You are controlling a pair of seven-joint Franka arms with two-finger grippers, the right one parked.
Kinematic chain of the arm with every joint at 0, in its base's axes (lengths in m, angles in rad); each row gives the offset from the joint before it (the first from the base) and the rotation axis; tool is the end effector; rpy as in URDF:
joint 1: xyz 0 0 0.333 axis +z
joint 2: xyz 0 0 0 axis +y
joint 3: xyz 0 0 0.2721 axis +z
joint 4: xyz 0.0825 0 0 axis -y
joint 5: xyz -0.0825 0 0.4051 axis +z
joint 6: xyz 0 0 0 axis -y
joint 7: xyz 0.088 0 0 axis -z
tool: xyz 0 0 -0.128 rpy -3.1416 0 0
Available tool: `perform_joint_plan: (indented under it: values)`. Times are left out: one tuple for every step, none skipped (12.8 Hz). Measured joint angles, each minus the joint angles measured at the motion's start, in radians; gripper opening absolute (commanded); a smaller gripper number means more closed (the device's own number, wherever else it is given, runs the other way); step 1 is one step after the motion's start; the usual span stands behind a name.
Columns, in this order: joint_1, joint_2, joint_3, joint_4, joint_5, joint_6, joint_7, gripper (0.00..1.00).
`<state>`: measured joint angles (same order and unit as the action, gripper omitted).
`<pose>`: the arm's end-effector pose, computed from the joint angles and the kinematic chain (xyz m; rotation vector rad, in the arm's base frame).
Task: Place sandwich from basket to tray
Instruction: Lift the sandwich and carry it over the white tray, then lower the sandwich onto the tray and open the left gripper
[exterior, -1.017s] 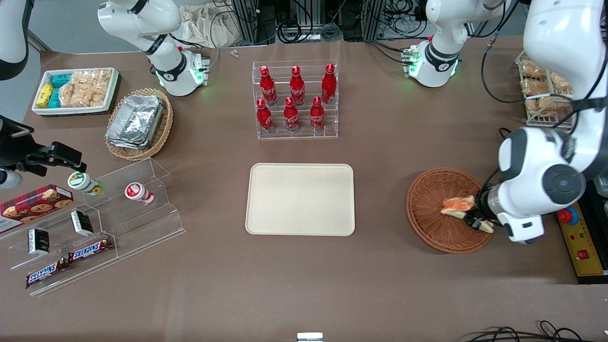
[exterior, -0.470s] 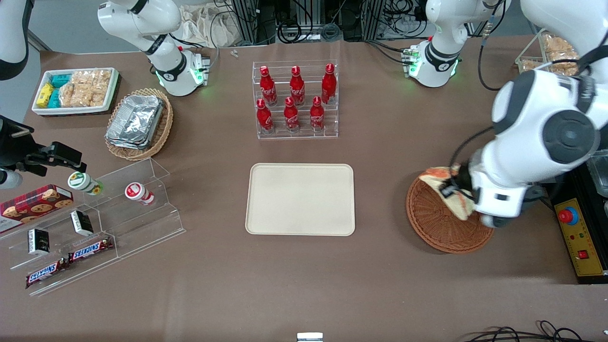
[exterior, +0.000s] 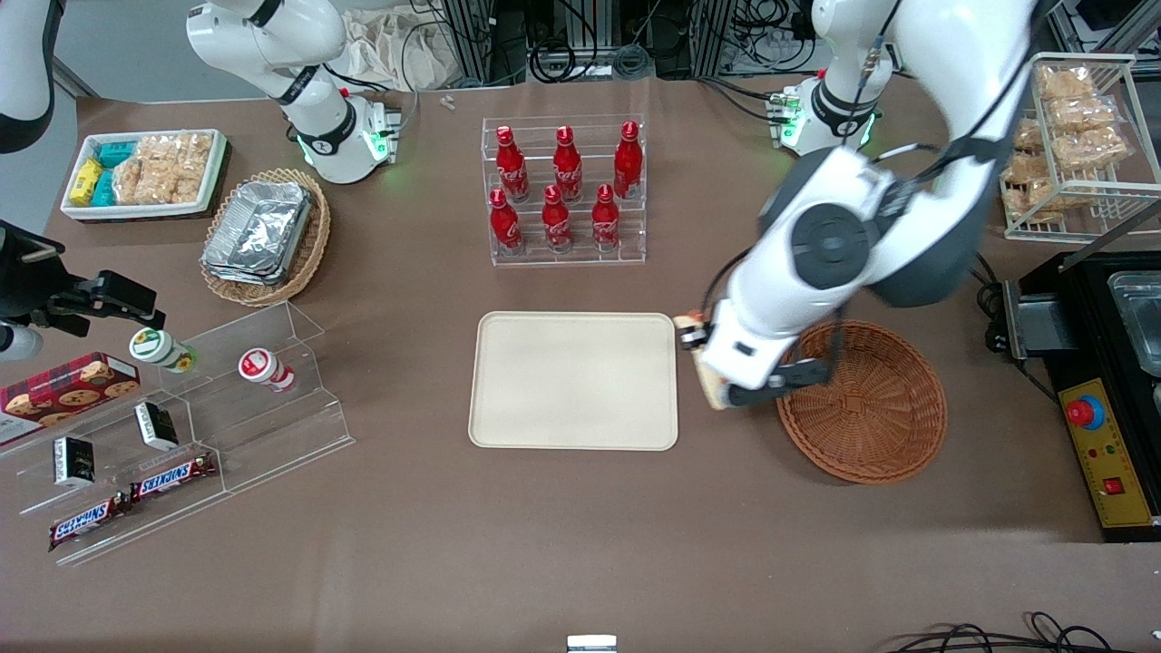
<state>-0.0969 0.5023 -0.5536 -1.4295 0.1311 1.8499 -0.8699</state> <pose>0.5832 -0.3649 0.3721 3.0277 0.3612 -0.1461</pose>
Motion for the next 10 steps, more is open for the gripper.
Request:
perform_joint_plan:
  values:
    - [-0.022, 0.02, 0.0, -0.044, 0.028, 0.064, 0.001, 0.0]
    - [-0.035, 0.04, 0.0, -0.088, 0.05, 0.12, 0.005, 0.0]
    - [-0.041, 0.061, 0.001, -0.129, 0.06, 0.168, 0.022, 0.0]
    - [-0.041, 0.086, 0.001, -0.156, 0.064, 0.201, 0.045, 0.0]
    - [-0.042, 0.114, 0.002, -0.167, 0.073, 0.215, 0.063, 0.0]
    - [-0.048, 0.141, 0.002, -0.169, 0.093, 0.222, 0.075, 0.0]
    - [-0.059, 0.163, 0.002, -0.169, 0.111, 0.228, 0.077, 0.0]
    - [-0.072, 0.182, 0.002, -0.17, 0.123, 0.236, 0.077, 0.0]
    - [-0.082, 0.198, 0.002, -0.17, 0.135, 0.246, 0.078, 0.0]
    - [-0.091, 0.21, 0.002, -0.17, 0.146, 0.252, 0.078, 0.0]
